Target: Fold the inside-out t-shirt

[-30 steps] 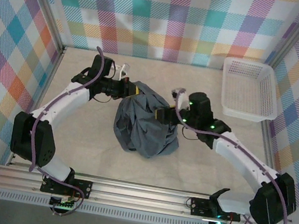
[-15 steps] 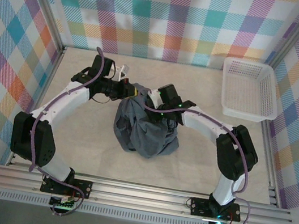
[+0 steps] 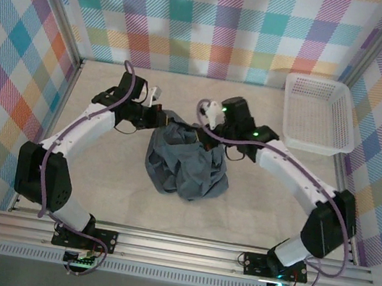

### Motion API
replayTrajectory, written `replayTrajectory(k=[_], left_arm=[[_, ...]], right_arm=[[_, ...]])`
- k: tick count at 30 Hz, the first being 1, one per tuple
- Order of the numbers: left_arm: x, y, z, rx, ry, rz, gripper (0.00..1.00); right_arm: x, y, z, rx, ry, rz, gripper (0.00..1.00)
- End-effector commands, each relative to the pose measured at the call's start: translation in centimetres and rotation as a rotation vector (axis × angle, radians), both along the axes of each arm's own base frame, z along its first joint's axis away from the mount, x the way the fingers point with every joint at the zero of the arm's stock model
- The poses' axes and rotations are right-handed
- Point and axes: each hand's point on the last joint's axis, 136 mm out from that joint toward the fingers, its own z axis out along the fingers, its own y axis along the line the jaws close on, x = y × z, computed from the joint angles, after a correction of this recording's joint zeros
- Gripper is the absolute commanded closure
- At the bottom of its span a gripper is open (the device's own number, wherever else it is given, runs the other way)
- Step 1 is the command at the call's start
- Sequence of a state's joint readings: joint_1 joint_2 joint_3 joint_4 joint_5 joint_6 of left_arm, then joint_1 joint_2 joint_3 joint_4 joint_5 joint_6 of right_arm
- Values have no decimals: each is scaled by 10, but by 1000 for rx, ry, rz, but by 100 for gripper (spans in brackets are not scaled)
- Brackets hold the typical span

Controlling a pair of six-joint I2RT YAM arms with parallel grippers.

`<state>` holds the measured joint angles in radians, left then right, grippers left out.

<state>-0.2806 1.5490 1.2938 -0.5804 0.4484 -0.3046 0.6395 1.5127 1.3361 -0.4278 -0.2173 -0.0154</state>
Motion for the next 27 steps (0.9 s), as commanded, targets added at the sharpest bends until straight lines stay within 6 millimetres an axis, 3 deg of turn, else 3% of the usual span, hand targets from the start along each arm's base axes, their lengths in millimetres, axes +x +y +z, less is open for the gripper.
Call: replayTrajectory(k=[1, 4, 8, 11, 19, 27], left_arm=[[4, 18, -3, 133, -23, 2, 78], [4, 12, 26, 99, -111, -39, 62], [-14, -9, 66, -12, -228, -195, 55], [-28, -32, 80, -172, -209, -277, 51], [-19, -31, 14, -129, -46, -153, 51], [-11, -21, -8, -57, -10, -97, 54]], right_arm=[[-7, -4, 92, 279, -15, 21, 100], [-5, -7, 104, 282, -24, 22, 100], [-5, -2, 101, 282, 5, 48, 100], [-4, -1, 98, 293, 6, 43, 100], [-2, -1, 97, 296, 19, 27, 100], [-1, -1, 95, 288, 28, 23, 100]])
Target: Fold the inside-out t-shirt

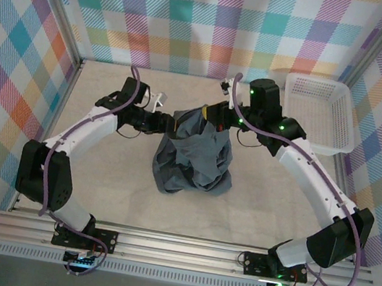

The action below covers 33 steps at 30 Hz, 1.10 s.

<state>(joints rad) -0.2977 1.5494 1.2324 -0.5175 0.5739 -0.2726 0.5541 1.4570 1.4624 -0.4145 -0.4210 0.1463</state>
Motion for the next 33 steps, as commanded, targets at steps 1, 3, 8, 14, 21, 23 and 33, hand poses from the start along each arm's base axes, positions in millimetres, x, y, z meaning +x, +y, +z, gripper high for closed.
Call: replayTrajectory(k=[1, 3, 8, 14, 21, 23, 33], left_arm=[[5, 3, -4, 40, -18, 27, 54], [7, 8, -8, 67, -12, 45, 55], [8, 8, -22, 68, 34, 41, 54], [6, -6, -14, -26, 40, 9, 95], [1, -16, 82, -203, -123, 19, 100], [-5, -17, 96, -226, -139, 10, 100], [-19, -19, 130, -245, -207, -39, 100]], right_arm=[[-2, 5, 4, 18, 1, 19, 100], [-2, 3, 3, 14, 9, 11, 100], [-3, 2, 3, 17, 11, 6, 100], [-1, 1, -4, 5, 29, -2, 100], [11, -11, -76, -147, 131, -81, 69], [11, -11, -110, -215, 196, -69, 62], [23, 0, -150, -222, 237, -97, 33]])
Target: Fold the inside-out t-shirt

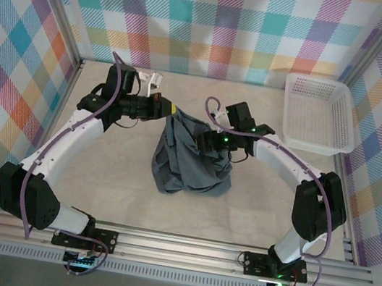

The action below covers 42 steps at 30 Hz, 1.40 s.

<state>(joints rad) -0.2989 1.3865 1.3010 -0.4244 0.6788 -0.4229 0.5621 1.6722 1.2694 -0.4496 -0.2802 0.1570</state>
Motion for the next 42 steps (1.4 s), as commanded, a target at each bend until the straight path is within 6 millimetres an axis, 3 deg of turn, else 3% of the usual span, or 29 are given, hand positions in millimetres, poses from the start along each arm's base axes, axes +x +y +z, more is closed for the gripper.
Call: replayTrajectory(k=[1, 7, 11, 14, 17, 21, 23, 25, 27, 30, 33, 35, 37, 40, 42], left_arm=[[-10, -7, 20, -20, -35, -49, 100], [-11, -1, 26, 25, -69, -35, 100], [-16, 12, 40, 86, -126, 9, 100], [-9, 38, 44, 194, -139, 125, 100], [-4, 60, 49, 250, -137, 206, 100], [-4, 65, 72, 217, -192, 223, 100], [-6, 60, 84, 186, -224, 194, 100], [-8, 56, 91, 165, -240, 174, 100], [-8, 57, 90, 174, -237, 173, 100], [-6, 62, 79, 211, -212, 193, 100], [-1, 71, 72, 254, -185, 237, 100], [4, 76, 91, 257, -212, 252, 100], [9, 81, 125, 251, -277, 273, 100], [5, 83, 194, 202, -443, 287, 100], [-1, 80, 230, 142, -537, 288, 100]], right_arm=[[15, 14, 33, 73, -92, -5, 33], [35, 7, 3, -31, 14, -142, 36], [43, -18, -8, -130, 39, -244, 40], [40, -27, -5, -147, 58, -244, 42], [33, -31, 6, -146, 38, -218, 38], [26, -44, 3, -217, 38, -194, 30], [25, -48, 0, -228, 52, -190, 39], [27, -46, 3, -201, 60, -192, 67], [27, -37, 12, -146, 59, -178, 86], [30, -32, 26, -117, 52, -184, 100], [39, -40, 54, -140, -18, -191, 99], [51, -54, 97, -169, -114, -199, 99], [65, -75, 153, -179, -230, -241, 97], [75, -100, 243, -159, -436, -321, 83], [75, -102, 270, -140, -522, -326, 81]])
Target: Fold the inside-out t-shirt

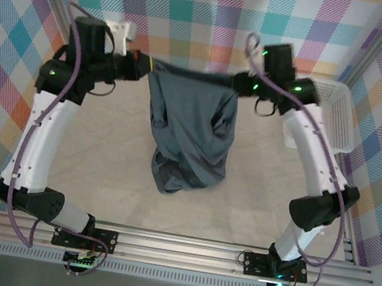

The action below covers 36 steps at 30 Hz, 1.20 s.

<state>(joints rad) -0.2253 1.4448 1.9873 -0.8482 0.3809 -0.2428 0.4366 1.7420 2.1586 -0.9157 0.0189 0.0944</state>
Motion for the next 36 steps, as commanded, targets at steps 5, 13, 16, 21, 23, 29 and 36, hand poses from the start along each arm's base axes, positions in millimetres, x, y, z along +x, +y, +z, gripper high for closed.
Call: replayTrajectory(k=[5, 13, 16, 21, 23, 29, 36], left_arm=[[-33, 0, 106, -144, -296, -57, 100], [-84, -31, 145, -215, -422, -301, 100], [-92, -47, 147, -221, -439, -337, 100], [-52, -120, 63, -136, -187, -420, 100], [-35, -148, 10, -62, -84, -424, 100], [7, -171, -101, 60, 145, -340, 100], [14, -171, -128, 94, 193, -314, 100]], right_arm=[[-12, -23, -1, -141, 13, 3, 100], [-53, -7, 57, 97, -74, 100, 100], [-50, -15, 51, 135, -104, 31, 100], [-25, -25, -74, 106, 204, -61, 94], [-21, -28, -128, 101, 328, -84, 89], [-49, -35, -171, 138, 516, -111, 52], [-102, 22, -136, 441, 303, 49, 57]])
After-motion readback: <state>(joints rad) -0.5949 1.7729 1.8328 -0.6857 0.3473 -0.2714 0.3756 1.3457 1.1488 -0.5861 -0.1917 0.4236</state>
